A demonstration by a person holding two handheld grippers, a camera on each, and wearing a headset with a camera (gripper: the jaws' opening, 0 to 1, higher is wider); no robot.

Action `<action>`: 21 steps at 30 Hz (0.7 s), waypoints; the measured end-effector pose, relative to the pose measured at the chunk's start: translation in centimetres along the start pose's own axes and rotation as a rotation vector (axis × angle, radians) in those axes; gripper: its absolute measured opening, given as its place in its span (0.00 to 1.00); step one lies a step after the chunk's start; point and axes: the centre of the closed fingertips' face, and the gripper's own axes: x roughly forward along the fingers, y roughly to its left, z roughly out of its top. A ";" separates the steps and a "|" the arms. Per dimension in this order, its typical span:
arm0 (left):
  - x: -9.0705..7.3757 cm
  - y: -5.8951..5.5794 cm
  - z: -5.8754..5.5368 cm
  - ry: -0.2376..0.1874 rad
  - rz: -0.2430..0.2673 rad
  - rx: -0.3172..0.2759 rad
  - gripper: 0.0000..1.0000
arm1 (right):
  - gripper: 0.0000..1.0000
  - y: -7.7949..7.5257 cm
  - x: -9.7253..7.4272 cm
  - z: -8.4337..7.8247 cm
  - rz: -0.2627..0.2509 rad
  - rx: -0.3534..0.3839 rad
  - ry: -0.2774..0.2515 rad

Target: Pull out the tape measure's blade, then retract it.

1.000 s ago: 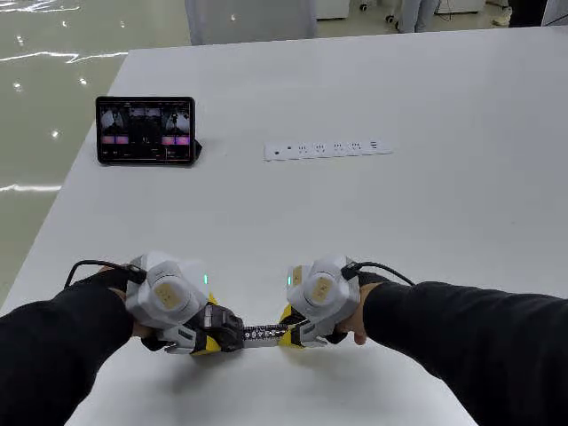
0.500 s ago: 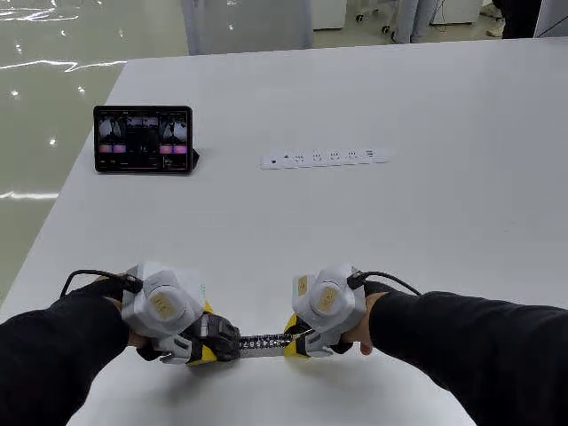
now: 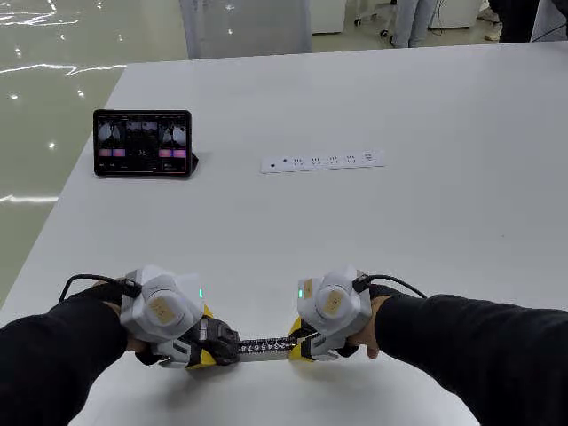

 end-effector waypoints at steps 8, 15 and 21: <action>0.0 0.0 0.0 0.000 0.000 0.000 0.32 | 0.11 0.1 -0.2 -0.3 0.001 -0.004 0.002; 0.0 0.0 -0.1 0.002 0.002 0.000 0.32 | 0.11 0.1 -0.4 -0.6 0.006 -0.006 0.008; -0.1 0.0 -0.1 0.003 0.002 -0.001 0.32 | 0.11 0.0 -0.7 -0.9 0.010 -0.001 0.011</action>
